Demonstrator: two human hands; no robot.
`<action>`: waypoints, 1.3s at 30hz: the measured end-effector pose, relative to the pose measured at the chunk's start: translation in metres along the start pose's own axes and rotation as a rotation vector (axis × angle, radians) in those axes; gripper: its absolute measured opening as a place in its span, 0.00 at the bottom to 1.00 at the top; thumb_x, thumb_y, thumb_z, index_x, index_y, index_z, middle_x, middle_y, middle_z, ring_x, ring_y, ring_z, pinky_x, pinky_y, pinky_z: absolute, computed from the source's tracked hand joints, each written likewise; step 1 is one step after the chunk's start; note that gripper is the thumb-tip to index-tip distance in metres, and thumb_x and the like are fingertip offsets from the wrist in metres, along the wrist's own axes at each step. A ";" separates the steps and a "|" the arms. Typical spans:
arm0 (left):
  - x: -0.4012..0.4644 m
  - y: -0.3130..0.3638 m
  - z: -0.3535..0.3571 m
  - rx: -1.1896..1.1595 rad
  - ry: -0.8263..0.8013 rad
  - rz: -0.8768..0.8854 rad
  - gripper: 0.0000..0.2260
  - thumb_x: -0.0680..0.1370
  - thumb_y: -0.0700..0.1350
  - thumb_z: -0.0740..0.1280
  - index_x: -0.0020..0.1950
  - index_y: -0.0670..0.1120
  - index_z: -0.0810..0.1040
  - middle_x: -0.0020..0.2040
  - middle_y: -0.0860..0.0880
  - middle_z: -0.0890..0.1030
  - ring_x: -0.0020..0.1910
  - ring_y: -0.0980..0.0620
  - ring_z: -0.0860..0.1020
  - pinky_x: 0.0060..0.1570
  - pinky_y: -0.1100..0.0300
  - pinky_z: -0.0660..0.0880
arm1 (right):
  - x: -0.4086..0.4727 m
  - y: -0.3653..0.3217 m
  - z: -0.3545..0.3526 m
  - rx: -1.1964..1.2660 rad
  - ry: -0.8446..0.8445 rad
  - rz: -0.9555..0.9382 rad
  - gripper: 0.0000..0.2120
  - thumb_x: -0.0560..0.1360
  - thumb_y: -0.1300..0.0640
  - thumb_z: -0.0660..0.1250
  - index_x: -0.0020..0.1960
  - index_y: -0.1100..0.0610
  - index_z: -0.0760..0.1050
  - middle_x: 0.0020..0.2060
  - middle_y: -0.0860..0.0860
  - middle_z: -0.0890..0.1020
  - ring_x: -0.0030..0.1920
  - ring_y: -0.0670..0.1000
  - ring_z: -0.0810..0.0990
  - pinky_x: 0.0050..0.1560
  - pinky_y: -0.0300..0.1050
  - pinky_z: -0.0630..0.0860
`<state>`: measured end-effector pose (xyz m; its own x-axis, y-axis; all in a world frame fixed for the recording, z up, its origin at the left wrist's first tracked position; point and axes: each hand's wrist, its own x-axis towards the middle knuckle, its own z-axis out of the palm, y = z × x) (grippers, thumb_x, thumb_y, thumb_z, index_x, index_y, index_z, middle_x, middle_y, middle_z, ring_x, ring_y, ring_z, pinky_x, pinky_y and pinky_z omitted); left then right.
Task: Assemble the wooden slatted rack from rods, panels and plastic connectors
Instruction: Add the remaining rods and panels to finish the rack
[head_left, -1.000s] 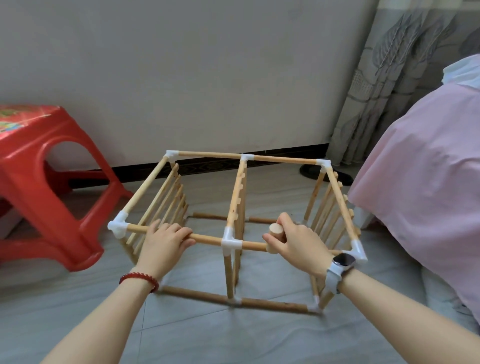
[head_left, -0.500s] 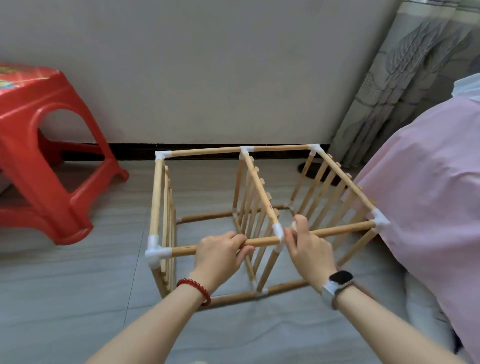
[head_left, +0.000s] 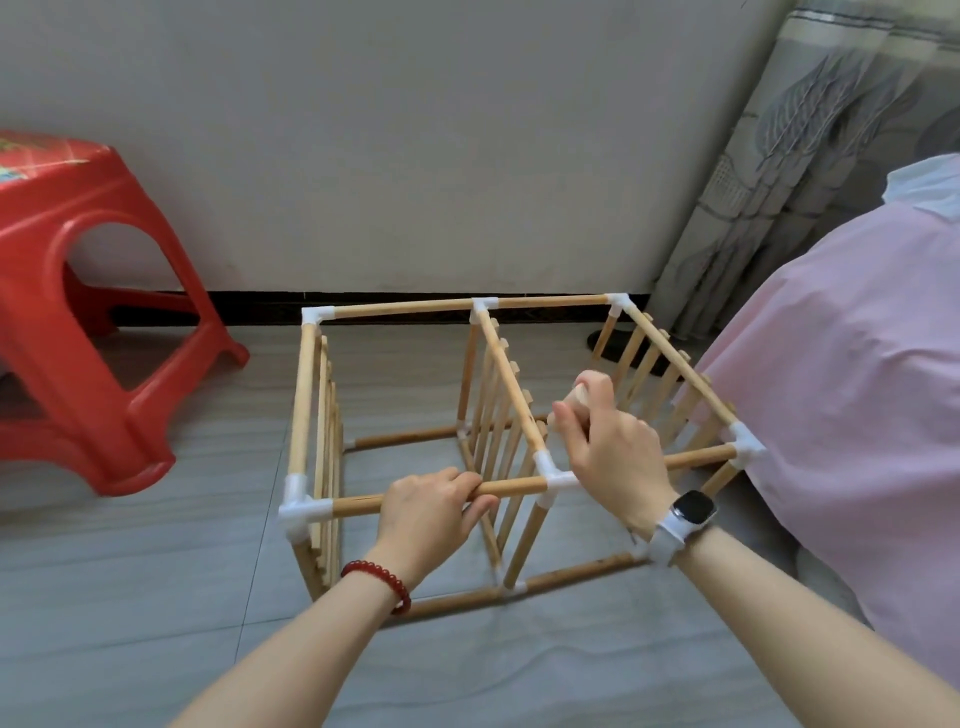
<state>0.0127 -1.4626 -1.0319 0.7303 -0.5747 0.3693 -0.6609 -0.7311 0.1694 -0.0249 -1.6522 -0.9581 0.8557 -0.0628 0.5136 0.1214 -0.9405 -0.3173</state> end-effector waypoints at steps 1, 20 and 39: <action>0.000 0.000 0.001 0.001 0.000 -0.001 0.09 0.74 0.58 0.67 0.43 0.54 0.80 0.30 0.57 0.74 0.25 0.60 0.70 0.25 0.71 0.47 | 0.011 -0.001 -0.007 0.059 0.158 -0.017 0.15 0.80 0.45 0.54 0.57 0.56 0.62 0.31 0.43 0.71 0.25 0.46 0.74 0.23 0.39 0.72; -0.081 -0.142 -0.050 -0.425 -0.203 -0.277 0.42 0.70 0.50 0.74 0.71 0.64 0.47 0.71 0.69 0.48 0.72 0.64 0.52 0.69 0.64 0.57 | 0.048 -0.149 0.029 0.380 -0.405 -0.328 0.13 0.79 0.50 0.59 0.57 0.57 0.62 0.38 0.44 0.77 0.35 0.50 0.76 0.36 0.48 0.74; -0.108 -0.136 -0.012 -0.653 -0.159 -0.578 0.03 0.73 0.48 0.71 0.44 0.55 0.83 0.40 0.62 0.83 0.44 0.67 0.79 0.50 0.61 0.76 | 0.009 -0.184 0.087 -0.067 -0.506 -0.345 0.14 0.81 0.49 0.52 0.60 0.57 0.60 0.39 0.52 0.79 0.39 0.59 0.80 0.36 0.48 0.73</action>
<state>0.0217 -1.2966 -1.0838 0.9639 -0.2599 -0.0587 -0.1119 -0.5949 0.7960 0.0045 -1.4510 -0.9643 0.9075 0.3993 0.1301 0.4156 -0.8986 -0.1410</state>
